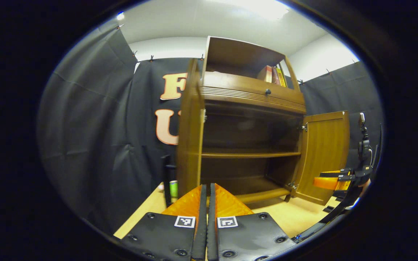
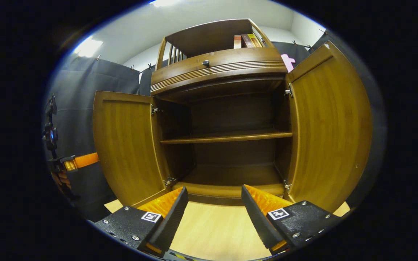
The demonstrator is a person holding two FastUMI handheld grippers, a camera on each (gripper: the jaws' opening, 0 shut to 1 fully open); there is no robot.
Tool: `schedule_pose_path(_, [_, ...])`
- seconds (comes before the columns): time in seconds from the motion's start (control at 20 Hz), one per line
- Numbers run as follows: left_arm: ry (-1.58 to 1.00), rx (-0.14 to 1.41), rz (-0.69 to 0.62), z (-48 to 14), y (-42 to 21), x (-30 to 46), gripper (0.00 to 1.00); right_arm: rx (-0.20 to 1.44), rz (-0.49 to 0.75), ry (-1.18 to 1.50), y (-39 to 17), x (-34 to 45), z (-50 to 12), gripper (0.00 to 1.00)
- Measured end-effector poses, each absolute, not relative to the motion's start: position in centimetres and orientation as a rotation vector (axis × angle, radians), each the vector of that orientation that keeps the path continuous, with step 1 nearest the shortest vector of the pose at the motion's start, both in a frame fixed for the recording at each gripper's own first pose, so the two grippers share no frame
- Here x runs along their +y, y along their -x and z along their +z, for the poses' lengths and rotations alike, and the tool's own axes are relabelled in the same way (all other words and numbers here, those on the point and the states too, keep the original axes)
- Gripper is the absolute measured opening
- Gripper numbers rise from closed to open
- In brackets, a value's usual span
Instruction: Open the right door of the double-door shoe cabinet with the right hand, and open the left door with the left hand.
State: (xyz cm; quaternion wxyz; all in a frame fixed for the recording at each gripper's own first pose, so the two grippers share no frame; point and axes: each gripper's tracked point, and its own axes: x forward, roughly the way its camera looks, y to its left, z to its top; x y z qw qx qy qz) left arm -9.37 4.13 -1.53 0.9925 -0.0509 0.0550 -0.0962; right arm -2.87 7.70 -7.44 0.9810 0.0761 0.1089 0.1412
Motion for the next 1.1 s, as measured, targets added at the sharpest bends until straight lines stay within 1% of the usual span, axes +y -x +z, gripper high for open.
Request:
schedule_pose_path(0.15, [0.127,0.119,-0.194,-2.3,8.0,-0.4,0.08,0.202,0.287,-0.188,3.2,5.5,-6.5,0.91])
schedule_pose_path(0.3, [0.145,0.090,-0.113,-2.1,6.9,-2.8,0.10,0.164,0.280,-0.182,3.8,3.6,-5.1,0.91])
schedule_pose_path(0.4, [0.139,0.059,-0.060,-1.7,6.5,-4.1,0.25,0.154,0.279,-0.177,4.4,2.7,-4.9,0.91])
schedule_pose_path(0.5, [0.130,0.036,-0.040,-1.6,5.9,-5.6,0.47,0.152,0.276,-0.167,5.2,1.6,-4.9,0.91])
schedule_pose_path(0.55, [0.127,0.038,-0.039,-1.8,5.4,-6.6,0.58,0.151,0.269,-0.156,5.6,0.9,-5.0,0.80])
schedule_pose_path(0.6, [0.133,0.047,-0.041,-2.1,5.1,-7.5,0.69,0.150,0.264,-0.146,5.8,0.5,-5.0,0.91])
schedule_pose_path(0.65, [0.144,0.060,-0.053,-2.3,4.9,-8.4,0.80,0.152,0.261,-0.140,6.0,0.1,-5.0,0.91])
schedule_pose_path(0.75, [0.165,0.078,-0.065,-2.9,4.8,-9.9,0.76,0.151,0.264,-0.139,6.5,-0.4,-4.8,0.91])
schedule_pose_path(0.8, [0.169,0.087,-0.061,-3.2,4.7,-10.3,0.89,0.152,0.264,-0.138,6.6,-0.6,-4.8,1.00])
schedule_pose_path(0.85, [0.162,0.092,-0.044,-3.3,4.6,-10.3,0.92,0.154,0.264,-0.138,6.6,-0.8,-4.7,0.91])
schedule_pose_path(0.9, [0.152,0.091,-0.035,-3.5,4.6,-10.3,0.95,0.156,0.264,-0.136,6.5,-0.9,-4.8,1.00])
schedule_pose_path(0.95, [0.135,0.084,-0.025,-3.3,4.6,-10.2,0.98,0.160,0.264,-0.129,6.5,-1.0,-5.0,1.00])
schedule_pose_path(1.0, [0.117,0.077,-0.018,-3.2,4.4,-10.1,0.95,0.166,0.259,-0.117,6.3,-1.3,-5.2,0.91])
schedule_pose_path(1.1, [0.072,0.066,-0.009,-2.8,4.2,-9.8,0.95,0.180,0.242,-0.099,6.2,-1.8,-5.9,0.91])
